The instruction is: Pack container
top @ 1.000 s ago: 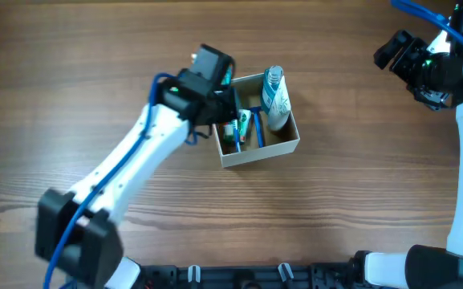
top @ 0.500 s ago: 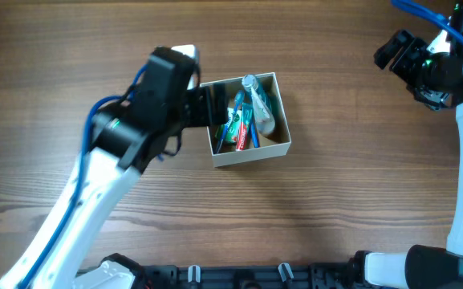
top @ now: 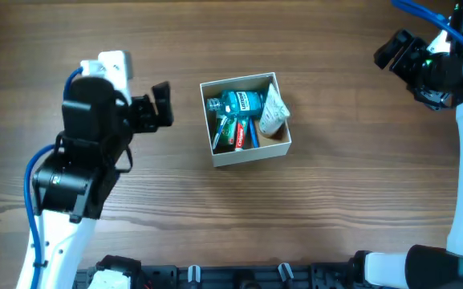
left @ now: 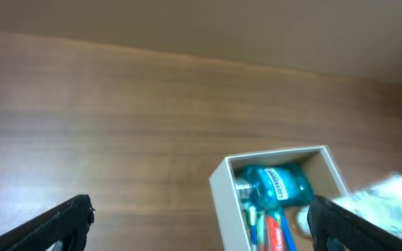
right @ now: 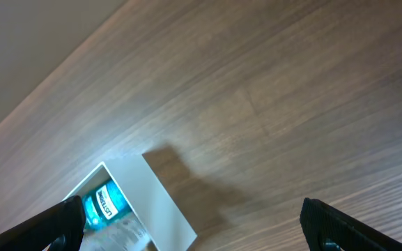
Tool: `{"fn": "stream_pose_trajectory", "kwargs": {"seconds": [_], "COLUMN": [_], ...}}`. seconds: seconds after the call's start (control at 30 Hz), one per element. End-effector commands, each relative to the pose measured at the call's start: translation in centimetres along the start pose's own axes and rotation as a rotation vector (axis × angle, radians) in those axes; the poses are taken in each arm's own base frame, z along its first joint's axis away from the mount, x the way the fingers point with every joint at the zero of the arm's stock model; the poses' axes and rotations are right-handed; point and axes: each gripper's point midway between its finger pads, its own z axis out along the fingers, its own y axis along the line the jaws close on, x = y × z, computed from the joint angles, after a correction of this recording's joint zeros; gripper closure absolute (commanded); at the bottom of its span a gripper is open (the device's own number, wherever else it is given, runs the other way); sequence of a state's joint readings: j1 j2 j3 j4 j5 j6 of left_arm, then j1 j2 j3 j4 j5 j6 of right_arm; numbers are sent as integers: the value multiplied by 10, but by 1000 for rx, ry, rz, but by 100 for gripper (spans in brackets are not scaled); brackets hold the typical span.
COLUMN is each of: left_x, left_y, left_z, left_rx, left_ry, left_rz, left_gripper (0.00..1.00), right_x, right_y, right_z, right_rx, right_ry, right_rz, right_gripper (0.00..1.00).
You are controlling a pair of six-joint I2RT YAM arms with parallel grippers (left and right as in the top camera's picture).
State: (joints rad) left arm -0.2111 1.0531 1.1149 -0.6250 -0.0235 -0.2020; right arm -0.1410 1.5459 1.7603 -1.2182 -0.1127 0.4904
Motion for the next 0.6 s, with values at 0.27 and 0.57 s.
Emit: {"fn": "stream_pose_trajectory", "kwargs": {"seconds": [0.27,0.57], "left_x": [151,193], "left_y": [36,47], "left_z": [-9,-1], "left_rx": [119,133], "left_ry": [-87,-186], "left_rz": [-4,6], "left_gripper": [0,0], "right_x": [0,0], "right_y": [0,0], "right_z": [3,3], "right_rx": [-5,-5], "right_ry": [12,12], "right_rz": [12,12], "right_gripper": [0,0]}}
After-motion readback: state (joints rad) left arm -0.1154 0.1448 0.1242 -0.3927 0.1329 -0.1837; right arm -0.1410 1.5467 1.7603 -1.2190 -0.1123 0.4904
